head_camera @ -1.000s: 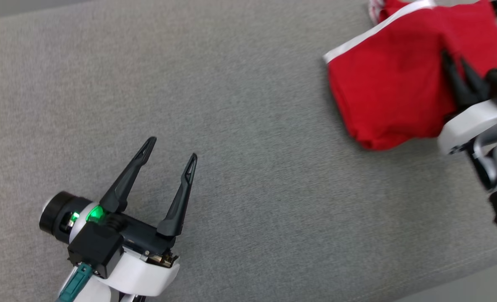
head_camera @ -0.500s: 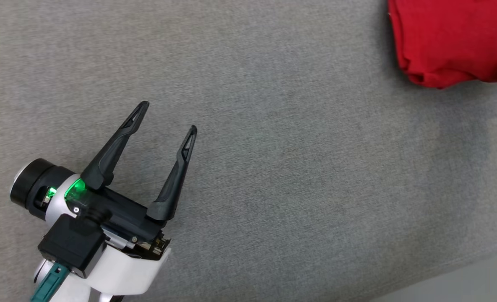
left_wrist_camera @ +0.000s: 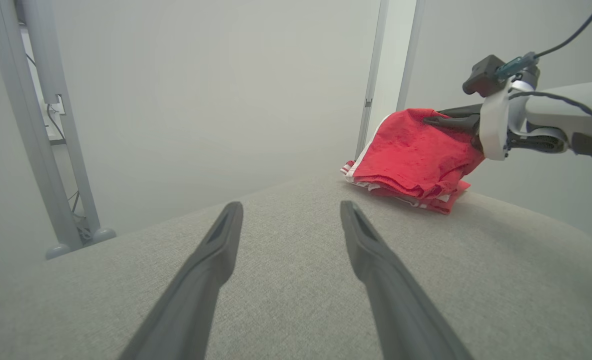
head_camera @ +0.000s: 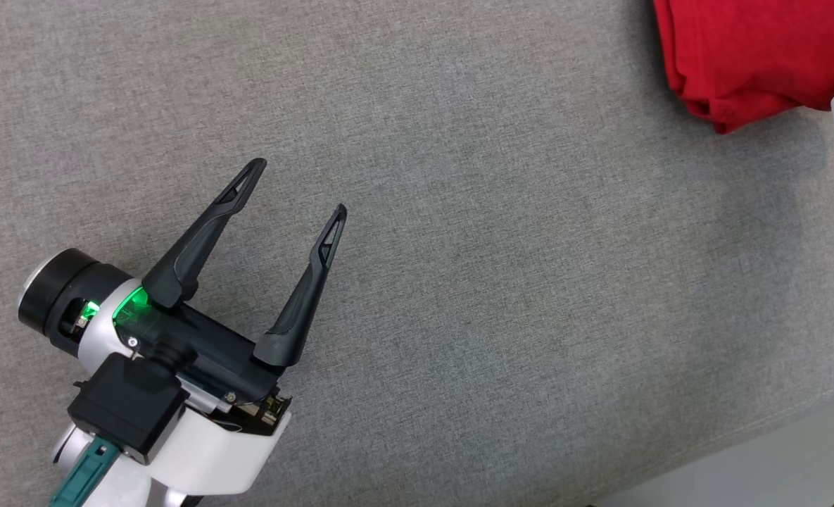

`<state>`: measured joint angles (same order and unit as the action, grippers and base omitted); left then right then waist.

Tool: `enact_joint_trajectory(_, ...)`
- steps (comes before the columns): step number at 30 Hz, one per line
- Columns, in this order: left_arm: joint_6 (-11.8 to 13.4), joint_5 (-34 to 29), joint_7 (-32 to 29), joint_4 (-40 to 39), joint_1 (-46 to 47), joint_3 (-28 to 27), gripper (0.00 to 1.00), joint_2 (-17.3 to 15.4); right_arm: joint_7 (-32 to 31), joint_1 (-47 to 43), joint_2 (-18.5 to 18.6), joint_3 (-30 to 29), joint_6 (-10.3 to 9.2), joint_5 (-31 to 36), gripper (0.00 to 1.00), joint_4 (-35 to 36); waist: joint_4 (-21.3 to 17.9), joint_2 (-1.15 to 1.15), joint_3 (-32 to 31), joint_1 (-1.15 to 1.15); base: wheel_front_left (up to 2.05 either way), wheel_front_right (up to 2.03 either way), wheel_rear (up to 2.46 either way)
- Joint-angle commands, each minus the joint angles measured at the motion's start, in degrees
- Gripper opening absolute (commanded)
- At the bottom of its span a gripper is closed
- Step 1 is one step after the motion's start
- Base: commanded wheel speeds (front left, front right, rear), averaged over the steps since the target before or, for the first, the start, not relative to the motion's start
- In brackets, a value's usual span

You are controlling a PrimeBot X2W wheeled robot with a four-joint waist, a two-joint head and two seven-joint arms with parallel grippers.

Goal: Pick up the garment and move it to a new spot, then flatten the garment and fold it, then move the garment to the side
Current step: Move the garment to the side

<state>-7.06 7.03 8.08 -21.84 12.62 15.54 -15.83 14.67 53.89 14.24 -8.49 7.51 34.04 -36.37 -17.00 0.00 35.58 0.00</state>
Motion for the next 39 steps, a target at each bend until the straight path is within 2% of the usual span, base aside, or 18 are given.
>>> enact_joint_trajectory(1, -0.3, 0.3, 0.1, 0.0, 1.0, 0.0, 1.00, -0.4, 0.1, -0.5, 0.0, -0.7, -0.04, 1.0, 0.00, 0.2, 0.2, 0.00, -0.1, 0.00, 0.00, 0.00, 0.00)
enact_joint_trajectory(5, -0.3, 0.8, 0.3, 0.4, 1.2, 0.4, 1.00, -0.6, -2.0, -0.9, 0.3, -1.7, -0.04, 3.3, 0.00, 0.7, 0.8, 0.00, -0.2, 0.00, 0.00, 0.00, 0.00)
enact_joint_trajectory(8, -0.3, 1.1, 0.5, 0.7, 1.3, 0.8, 1.00, -0.7, -3.5, -1.8, 1.0, -2.8, -0.04, 4.0, 0.19, 2.7, 1.4, 0.00, -0.4, 0.00, 0.00, 0.00, 0.00)
enact_joint_trajectory(10, -0.3, 1.3, 0.6, 0.8, 1.5, 0.9, 1.00, -0.8, -4.6, -2.9, 1.7, -2.9, -0.04, 4.2, 0.38, 4.4, 1.9, 0.00, -0.6, 0.00, 0.00, 0.00, 0.00)
enact_joint_trajectory(11, -0.3, 1.3, 0.6, 0.8, 1.5, 0.9, 1.00, -0.8, -4.6, -2.9, 1.7, -2.9, -0.04, 4.2, 0.38, 4.4, 1.9, 0.00, -0.6, 0.00, 0.00, 0.00, 0.00)
enact_joint_trajectory(13, -0.3, 1.4, 0.6, 0.9, 1.5, 1.2, 1.00, -0.8, -6.3, -3.9, 2.9, -2.7, -0.04, 4.2, 1.00, 6.9, 2.4, 0.00, -0.9, 0.00, 0.00, 0.00, 0.00)
enact_joint_trajectory(16, -0.1, 1.6, 0.7, 1.2, 1.3, 1.2, 1.00, -0.8, -7.1, -5.8, 2.5, -3.0, -0.04, 4.2, 1.00, 10.2, 2.9, 0.00, -1.5, 0.00, 0.00, 0.00, 0.00)
enact_joint_trajectory(23, 1.6, 2.7, 1.0, 2.7, -0.4, 0.9, 1.00, 0.2, -5.6, -9.0, -1.0, -2.8, -0.04, 4.2, 1.00, 14.0, 4.1, 0.00, -4.8, 0.00, 0.00, 0.00, 0.00)
enact_joint_trajectory(29, 3.7, 4.2, 1.7, 5.1, -2.0, 0.3, 1.00, 2.1, -2.1, -10.7, -8.6, -4.9, -0.04, 3.7, 1.00, 10.2, 6.4, 0.00, -9.3, 0.00, 0.00, 0.00, 0.00)
enact_joint_trajectory(34, 5.6, 6.5, 3.0, 8.6, -3.9, -0.7, 1.00, 4.4, 0.3, -11.0, -11.2, -4.0, -0.04, -6.7, 1.00, 2.1, 9.3, 0.00, -14.0, 0.00, 0.00, 0.00, 0.00)
enact_joint_trajectory(36, 6.3, 7.4, 3.6, 10.5, -4.5, -1.3, 1.00, 5.3, 0.6, -11.6, -11.4, 0.1, -0.04, -14.1, 1.00, -0.5, 10.7, 0.00, -15.9, 0.00, 0.00, 0.00, 0.00)
enact_joint_trajectory(39, 7.5, 8.9, 4.3, 13.7, -5.6, -2.4, 1.00, 6.6, 0.6, -13.8, -11.0, 6.5, -0.04, -24.2, 1.00, 1.1, 12.6, 0.00, -18.6, 0.00, 0.00, 0.00, 0.00)
